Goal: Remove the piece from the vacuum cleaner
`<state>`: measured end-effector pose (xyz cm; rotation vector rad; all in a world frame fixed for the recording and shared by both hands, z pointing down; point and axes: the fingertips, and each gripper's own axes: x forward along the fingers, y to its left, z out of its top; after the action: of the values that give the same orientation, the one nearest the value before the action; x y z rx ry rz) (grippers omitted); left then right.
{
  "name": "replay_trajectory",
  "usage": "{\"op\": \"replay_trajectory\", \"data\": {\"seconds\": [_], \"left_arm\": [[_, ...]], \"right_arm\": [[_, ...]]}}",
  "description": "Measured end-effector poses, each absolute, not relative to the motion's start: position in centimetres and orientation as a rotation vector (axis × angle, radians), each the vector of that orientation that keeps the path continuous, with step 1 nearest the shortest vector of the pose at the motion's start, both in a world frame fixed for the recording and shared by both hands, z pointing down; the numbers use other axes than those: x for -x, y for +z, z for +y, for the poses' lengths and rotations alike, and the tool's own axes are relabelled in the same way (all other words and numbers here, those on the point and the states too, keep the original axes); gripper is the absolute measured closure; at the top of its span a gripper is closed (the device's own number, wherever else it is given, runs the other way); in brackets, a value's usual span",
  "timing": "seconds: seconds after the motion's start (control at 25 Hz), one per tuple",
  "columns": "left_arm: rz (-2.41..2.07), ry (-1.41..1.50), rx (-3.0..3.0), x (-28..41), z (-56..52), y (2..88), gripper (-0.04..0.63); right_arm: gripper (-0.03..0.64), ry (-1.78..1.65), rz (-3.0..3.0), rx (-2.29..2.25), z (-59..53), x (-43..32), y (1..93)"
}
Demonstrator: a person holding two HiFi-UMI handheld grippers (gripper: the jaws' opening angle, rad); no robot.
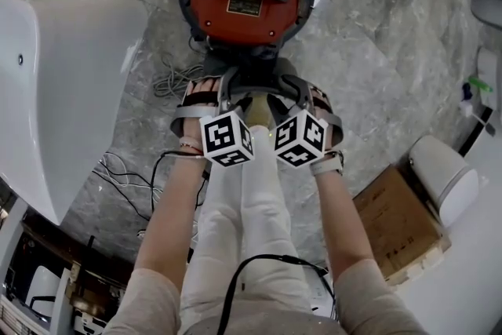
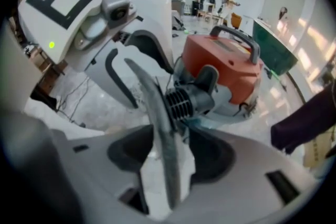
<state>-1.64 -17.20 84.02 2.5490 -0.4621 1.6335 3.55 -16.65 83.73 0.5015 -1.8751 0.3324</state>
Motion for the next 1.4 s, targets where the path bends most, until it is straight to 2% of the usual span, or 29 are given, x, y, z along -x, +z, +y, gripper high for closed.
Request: {"op": "replay_trajectory", "data": {"seconds": [0.28, 0.44, 0.52, 0.64, 1.0, 1.4], "left_arm": [[-0.468, 1.812, -2.514, 2.1, -16.3, 85.8, 0.241], [-0.486, 1.951, -2.496, 2.7, -16.5, 86.6, 0.244], [-0.504, 1.988, -2.525, 2.7, -17.0, 86.4, 0.274], [-0.564, 1.951, -2.61, 2.1, -18.2, 85.3, 0.382], [-0.573, 1.937, -2.582, 2.2, -17.3, 85.7, 0.522], [-0.644, 1.901, -2.565, 2.4, -17.5, 85.5, 0.543]], "right_arm": [[0.405, 0.214, -1.826, -0.46, -16.6, -3.1, 84.7], [0.46, 0.184, -1.805, -0.469, -16.9, -3.2, 85.0], [0.479, 0.173, -1.803, -0.476, -16.9, -3.2, 85.0], [0.501, 0.142, -1.807, -0.477, -16.8, -3.1, 84.9], [0.534, 0.099, -1.816, -0.498, -16.7, -3.1, 84.7], [0.554, 0.084, -1.815, -0.517, -16.5, -3.1, 84.6]]}}
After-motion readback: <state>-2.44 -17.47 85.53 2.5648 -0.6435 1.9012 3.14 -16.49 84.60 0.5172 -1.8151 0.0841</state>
